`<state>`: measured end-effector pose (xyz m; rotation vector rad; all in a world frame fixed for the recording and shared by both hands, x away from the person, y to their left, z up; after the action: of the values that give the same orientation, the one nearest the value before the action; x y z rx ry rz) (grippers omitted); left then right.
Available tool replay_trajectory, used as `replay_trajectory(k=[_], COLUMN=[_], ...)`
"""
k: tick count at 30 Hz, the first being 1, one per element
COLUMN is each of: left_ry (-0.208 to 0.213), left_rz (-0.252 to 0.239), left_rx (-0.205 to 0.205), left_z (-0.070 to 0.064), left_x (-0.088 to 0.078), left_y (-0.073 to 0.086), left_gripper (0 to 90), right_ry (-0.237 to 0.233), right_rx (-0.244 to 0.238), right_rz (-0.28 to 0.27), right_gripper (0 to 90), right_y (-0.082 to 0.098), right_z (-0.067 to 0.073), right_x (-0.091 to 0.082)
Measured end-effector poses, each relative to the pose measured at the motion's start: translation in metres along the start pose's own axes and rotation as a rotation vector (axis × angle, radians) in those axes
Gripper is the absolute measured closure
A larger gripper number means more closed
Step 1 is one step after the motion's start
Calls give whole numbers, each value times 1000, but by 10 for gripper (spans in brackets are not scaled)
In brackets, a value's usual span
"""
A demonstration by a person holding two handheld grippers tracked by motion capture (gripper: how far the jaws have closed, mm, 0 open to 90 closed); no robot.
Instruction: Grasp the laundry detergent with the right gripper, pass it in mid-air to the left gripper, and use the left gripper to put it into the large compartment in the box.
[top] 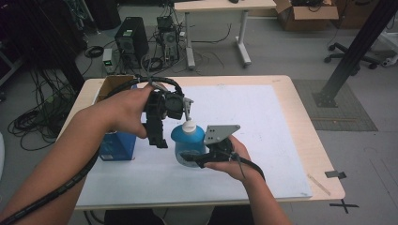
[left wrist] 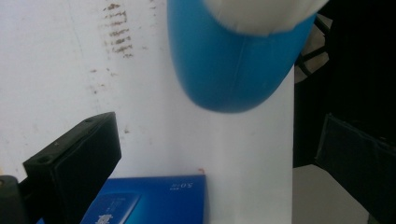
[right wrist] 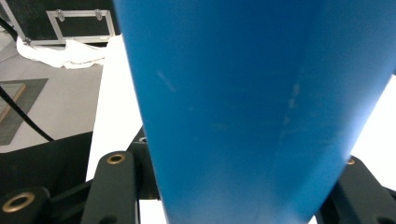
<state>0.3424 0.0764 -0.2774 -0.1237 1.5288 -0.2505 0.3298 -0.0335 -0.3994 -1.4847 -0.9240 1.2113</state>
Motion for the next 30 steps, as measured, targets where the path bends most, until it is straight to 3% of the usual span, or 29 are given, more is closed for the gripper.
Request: replay_trajectory(k=[19, 22, 25, 30], left_ry=[13, 14, 4, 9], left_rz=[2, -2, 25, 11], left_rx=[65, 68, 73, 70], left_z=[-15, -16, -17, -18], left_x=[13, 15, 19, 20], left_y=[-15, -17, -16, -17], left_gripper=[2, 2, 2, 2], right_ry=[-32, -30, -38, -31], right_rx=[-12, -30, -22, -28], right_rz=[2, 5, -1, 4], right_gripper=[453, 453, 453, 453], right_y=[1, 0, -2, -1], right_z=[12, 11, 14, 13], right_x=[20, 22, 23, 24])
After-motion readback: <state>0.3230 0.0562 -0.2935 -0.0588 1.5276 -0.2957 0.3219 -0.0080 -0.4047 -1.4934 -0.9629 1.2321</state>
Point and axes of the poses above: each handheld gripper's, and its own axes: x roughly forward along the jaws, y roughly out of its underside, z roughly to its left, the point moved 6 cm from there along x, roughly forward along the jaws, and after that the axes turned 11 degrees about -z, right-handed, at the moved point
